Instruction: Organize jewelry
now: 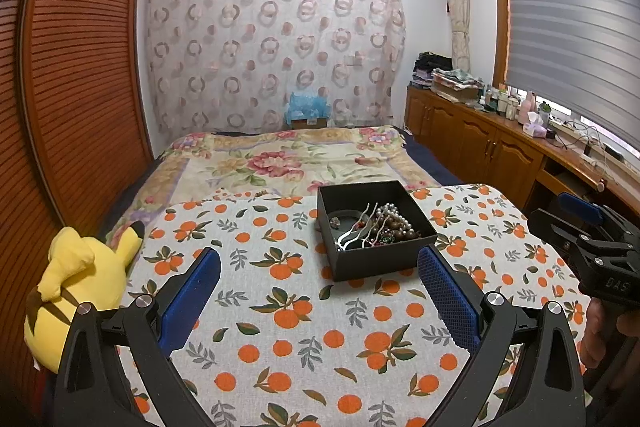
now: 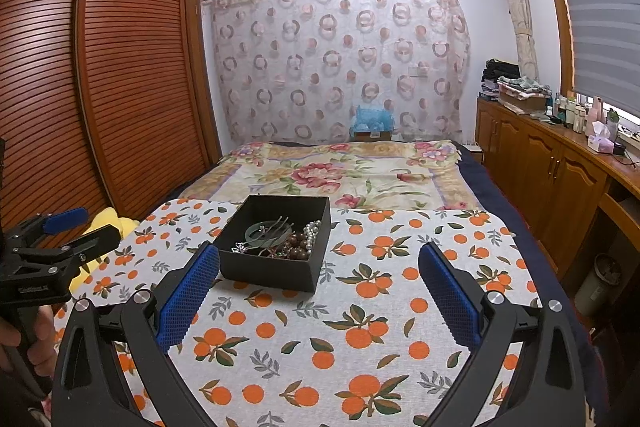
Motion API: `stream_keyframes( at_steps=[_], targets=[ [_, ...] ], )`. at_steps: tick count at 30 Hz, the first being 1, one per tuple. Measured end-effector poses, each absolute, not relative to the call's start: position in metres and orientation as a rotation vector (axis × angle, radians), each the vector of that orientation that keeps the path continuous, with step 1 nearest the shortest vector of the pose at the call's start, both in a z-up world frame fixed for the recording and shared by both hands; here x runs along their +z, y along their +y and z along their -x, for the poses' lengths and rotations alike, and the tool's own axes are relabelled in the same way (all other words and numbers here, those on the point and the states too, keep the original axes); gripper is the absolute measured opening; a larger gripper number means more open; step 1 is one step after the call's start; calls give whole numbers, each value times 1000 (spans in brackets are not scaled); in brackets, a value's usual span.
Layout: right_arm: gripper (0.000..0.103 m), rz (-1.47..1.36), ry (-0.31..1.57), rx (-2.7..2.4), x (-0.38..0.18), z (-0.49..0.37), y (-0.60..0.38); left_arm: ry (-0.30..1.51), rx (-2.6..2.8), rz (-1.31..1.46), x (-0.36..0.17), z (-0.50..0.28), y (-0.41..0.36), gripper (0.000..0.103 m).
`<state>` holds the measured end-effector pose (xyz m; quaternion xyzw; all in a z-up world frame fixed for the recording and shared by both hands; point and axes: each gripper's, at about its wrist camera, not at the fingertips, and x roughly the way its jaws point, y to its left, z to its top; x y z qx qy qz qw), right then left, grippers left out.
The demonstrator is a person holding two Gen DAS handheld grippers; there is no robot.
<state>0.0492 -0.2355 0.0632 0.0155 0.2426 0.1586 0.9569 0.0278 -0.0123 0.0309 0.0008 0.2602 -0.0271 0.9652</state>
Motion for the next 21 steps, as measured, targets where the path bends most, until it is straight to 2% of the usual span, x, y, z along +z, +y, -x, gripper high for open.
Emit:
stream_keyframes(
  at_steps=[21],
  targets=[
    [100,-33,491,323,63,-50,-235,526,-51,-1,30,-27,-14,95]
  ],
)
